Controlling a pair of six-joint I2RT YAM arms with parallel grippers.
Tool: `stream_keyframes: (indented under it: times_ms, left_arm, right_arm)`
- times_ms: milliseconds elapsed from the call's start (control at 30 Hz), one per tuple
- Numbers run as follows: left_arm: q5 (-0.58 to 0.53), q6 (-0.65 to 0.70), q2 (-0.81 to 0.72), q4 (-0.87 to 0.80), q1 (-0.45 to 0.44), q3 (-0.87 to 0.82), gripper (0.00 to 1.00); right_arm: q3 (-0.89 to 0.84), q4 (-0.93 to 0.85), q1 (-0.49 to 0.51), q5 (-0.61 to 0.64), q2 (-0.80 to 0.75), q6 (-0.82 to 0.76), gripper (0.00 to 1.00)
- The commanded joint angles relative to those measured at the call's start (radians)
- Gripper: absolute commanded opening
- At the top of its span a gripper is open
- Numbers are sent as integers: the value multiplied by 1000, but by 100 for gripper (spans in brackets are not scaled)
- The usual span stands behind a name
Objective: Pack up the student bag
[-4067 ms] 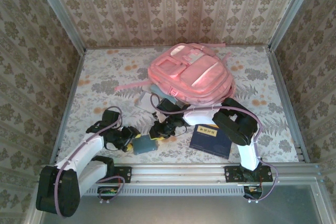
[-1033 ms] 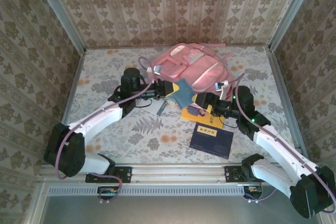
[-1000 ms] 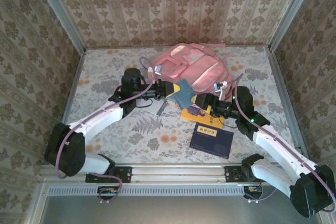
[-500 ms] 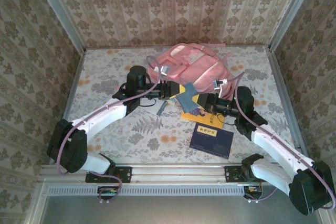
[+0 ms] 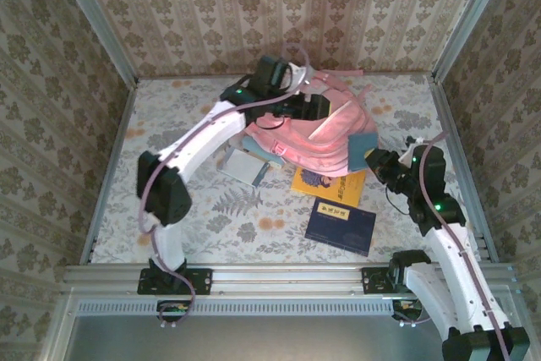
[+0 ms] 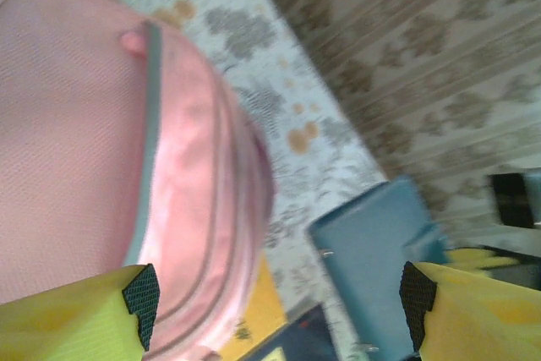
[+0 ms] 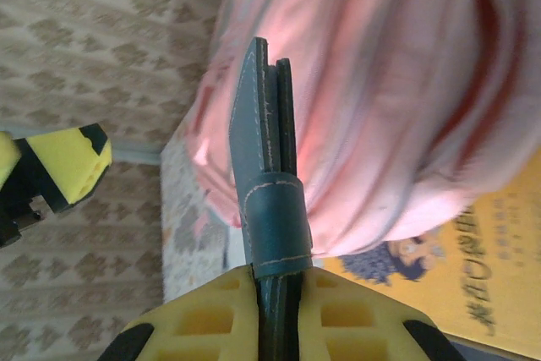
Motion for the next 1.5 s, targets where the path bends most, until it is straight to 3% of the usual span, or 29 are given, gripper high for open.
stream_keyframes:
  times_ms: [0, 133, 267, 667, 1000, 1100, 1200, 1300, 1400, 1467]
  left_arm:
    - [-140, 108, 96, -216, -11, 140, 78]
    - [-194, 143, 208, -281, -7, 296, 77]
    - [-103, 127, 297, -297, 0, 377, 72]
    - [66, 52, 373, -200, -11, 362, 59]
    - [123, 37, 383, -137, -21, 318, 35]
    - [121, 35, 398, -135, -24, 320, 34]
    - [102, 42, 416, -144, -25, 327, 42]
    - [80, 51, 439, -161, -26, 348, 43]
    - [82, 62, 466, -176, -30, 387, 40]
    - [78, 70, 485, -194, -35, 417, 32]
  right_arm:
    - [24, -104, -30, 50, -26, -46, 13]
    - [28, -119, -51, 37, -33, -66, 13]
    - [35, -137, -74, 27, -47, -85, 14]
    - [12, -102, -193, -112, -30, -76, 14]
    - [-34, -46, -212, -156, -11, -44, 13]
    - [-39, -37, -212, -161, -6, -41, 13]
    - [-43, -33, -213, -164, -5, -36, 13]
    - [-49, -24, -213, -172, -3, -27, 13]
    - [-49, -26, -212, -176, -5, -27, 13]
    - [-45, -34, -213, -174, -8, -30, 13]
